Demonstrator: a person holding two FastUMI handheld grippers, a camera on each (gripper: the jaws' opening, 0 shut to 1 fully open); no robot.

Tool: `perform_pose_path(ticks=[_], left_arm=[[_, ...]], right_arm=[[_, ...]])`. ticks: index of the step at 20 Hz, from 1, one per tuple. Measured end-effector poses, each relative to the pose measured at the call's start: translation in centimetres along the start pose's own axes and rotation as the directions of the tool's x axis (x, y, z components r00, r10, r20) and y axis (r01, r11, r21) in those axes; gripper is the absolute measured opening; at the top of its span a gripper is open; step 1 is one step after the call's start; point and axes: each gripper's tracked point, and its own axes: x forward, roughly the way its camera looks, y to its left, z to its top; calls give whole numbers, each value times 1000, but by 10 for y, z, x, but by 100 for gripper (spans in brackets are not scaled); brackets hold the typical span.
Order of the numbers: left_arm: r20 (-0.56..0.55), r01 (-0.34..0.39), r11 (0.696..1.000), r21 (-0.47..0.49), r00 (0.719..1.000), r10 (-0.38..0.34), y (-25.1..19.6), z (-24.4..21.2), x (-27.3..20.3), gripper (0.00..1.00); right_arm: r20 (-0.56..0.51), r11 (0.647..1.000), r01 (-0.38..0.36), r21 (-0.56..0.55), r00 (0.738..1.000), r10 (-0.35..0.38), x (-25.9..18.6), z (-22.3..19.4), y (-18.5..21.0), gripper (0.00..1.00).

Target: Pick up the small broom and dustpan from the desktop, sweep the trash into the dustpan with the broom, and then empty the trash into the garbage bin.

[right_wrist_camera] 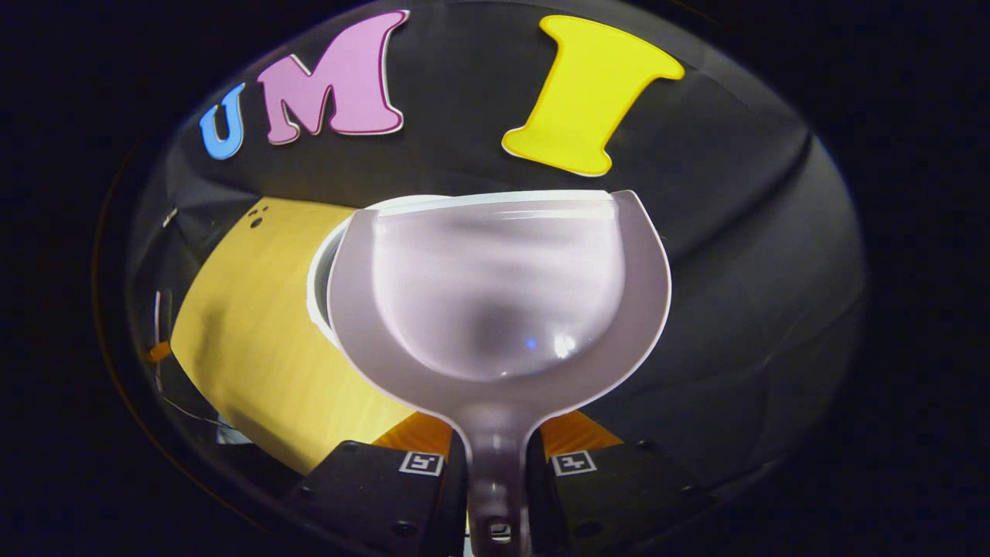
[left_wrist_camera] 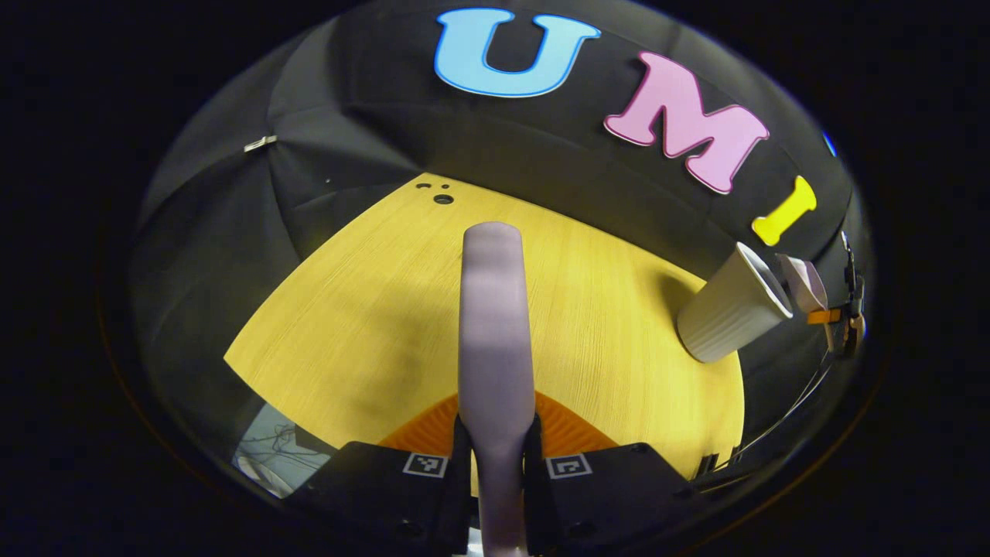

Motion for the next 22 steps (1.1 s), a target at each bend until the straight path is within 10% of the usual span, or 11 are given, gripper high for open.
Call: perform_pose_path(ticks=[8,22], left_arm=[[-26,131,983,131,991,-129,4,9,14,31],[-221,324,895,307,939,-264,17,-22,61,31]], right_arm=[[94,972,-72,223,994,52,-8,8,53,36],[52,941,-248,229,969,242,-32,-47,295,33]])
